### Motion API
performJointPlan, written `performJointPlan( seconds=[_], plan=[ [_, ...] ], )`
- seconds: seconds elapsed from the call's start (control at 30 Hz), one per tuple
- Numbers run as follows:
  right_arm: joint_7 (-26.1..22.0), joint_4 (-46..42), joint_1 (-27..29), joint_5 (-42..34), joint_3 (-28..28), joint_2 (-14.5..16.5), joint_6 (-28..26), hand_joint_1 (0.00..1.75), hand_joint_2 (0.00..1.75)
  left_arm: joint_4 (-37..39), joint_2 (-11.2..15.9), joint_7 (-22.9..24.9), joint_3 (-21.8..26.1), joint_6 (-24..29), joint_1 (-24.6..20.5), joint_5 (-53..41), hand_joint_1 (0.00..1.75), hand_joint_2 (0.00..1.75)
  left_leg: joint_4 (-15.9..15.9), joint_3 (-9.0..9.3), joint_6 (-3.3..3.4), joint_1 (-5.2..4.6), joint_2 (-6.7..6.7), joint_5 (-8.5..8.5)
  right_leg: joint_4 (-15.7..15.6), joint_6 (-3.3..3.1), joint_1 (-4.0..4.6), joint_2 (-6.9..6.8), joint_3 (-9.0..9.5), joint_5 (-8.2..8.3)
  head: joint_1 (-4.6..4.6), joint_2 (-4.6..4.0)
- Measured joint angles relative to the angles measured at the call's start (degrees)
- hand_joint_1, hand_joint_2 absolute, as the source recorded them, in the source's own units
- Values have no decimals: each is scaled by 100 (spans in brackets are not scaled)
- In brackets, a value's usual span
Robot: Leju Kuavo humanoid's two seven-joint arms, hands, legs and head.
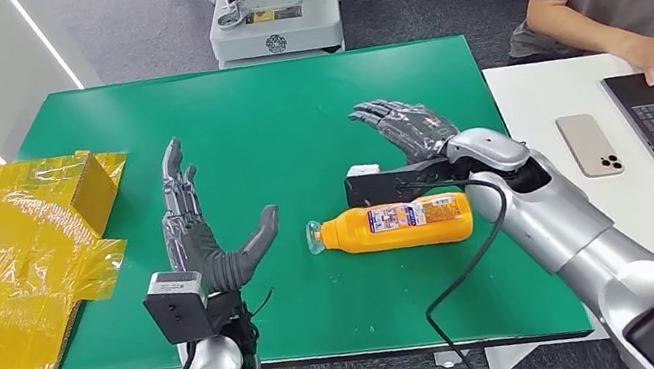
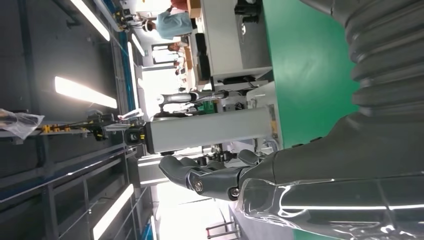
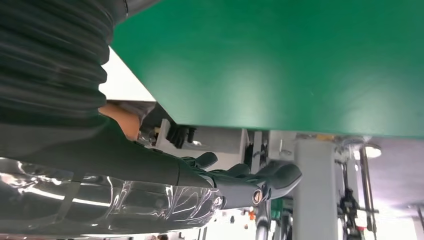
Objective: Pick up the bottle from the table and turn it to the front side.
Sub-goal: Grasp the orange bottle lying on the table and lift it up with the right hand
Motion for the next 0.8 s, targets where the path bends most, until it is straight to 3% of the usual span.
performJointPlan(
  seconds=[0.17,0.4,0.8],
  plan=[
    [-1,836,-370,-241,363,302,379,0,175,-24,-18,79,0,7,-34,1,0,175,0,2,0,1,3,0,-2,0,0,4,-2,0,-1,0],
    [43,1877,-483,-265,808,698,405,0,175,-49,-45,139,-4,100,-36,8,0,175,0,1,0,1,-1,0,-1,0,1,0,-1,0,0,0],
    [799,2582,-537,-178,1154,795,193,0,175,-98,-39,153,-3,280,43,14,0,175,2,0,0,0,-1,0,-4,1,0,-1,-1,1,0,0]
  ],
)
